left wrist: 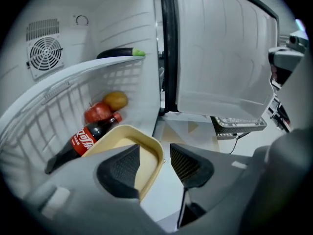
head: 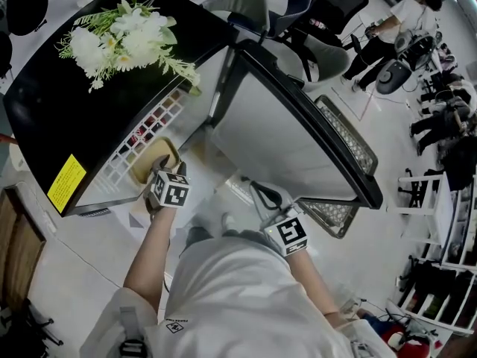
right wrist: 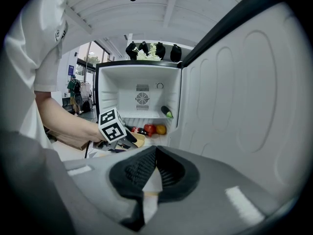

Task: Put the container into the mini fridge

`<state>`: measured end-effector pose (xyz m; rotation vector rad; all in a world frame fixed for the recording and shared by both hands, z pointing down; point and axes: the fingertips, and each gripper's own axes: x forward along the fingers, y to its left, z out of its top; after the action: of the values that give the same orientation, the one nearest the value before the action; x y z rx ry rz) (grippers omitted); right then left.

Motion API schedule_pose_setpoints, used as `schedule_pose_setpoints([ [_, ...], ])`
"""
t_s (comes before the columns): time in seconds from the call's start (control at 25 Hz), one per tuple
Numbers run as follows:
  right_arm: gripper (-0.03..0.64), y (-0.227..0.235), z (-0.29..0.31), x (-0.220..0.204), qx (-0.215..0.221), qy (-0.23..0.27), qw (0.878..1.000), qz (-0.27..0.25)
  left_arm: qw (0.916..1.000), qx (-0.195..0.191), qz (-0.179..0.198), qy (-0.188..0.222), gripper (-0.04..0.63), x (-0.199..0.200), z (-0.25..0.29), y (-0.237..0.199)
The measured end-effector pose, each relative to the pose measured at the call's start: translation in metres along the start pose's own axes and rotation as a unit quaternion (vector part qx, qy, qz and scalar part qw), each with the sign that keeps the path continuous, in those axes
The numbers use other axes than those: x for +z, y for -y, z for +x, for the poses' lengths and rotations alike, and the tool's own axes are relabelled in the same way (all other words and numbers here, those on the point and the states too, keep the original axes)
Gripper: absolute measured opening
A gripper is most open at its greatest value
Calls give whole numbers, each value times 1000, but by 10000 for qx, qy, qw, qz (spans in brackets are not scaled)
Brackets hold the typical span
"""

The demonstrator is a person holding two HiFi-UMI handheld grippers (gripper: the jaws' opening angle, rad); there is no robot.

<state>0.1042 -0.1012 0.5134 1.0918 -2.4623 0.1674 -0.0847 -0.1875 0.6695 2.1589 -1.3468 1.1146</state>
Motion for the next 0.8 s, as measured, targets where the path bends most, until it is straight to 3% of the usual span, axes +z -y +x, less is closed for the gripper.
schedule_pose_setpoints([
  [0.12,3,-1,0,1,9,25,10000,-8,9992,25,363,-153,190,-7,8,11],
  [0.32,3,-1,-4,-3,-33,3,10000,-5,9972,241,621,-336,163,-20,16,5],
  [0.52,3,-1,-7,-1,-76,15,10000,26,9961,396,716,-321,52,-23,15,-8],
  [0.8,3,-4,-5,-2,-56,61,10000,41,9962,450,646,-363,52,-30,10,-21],
])
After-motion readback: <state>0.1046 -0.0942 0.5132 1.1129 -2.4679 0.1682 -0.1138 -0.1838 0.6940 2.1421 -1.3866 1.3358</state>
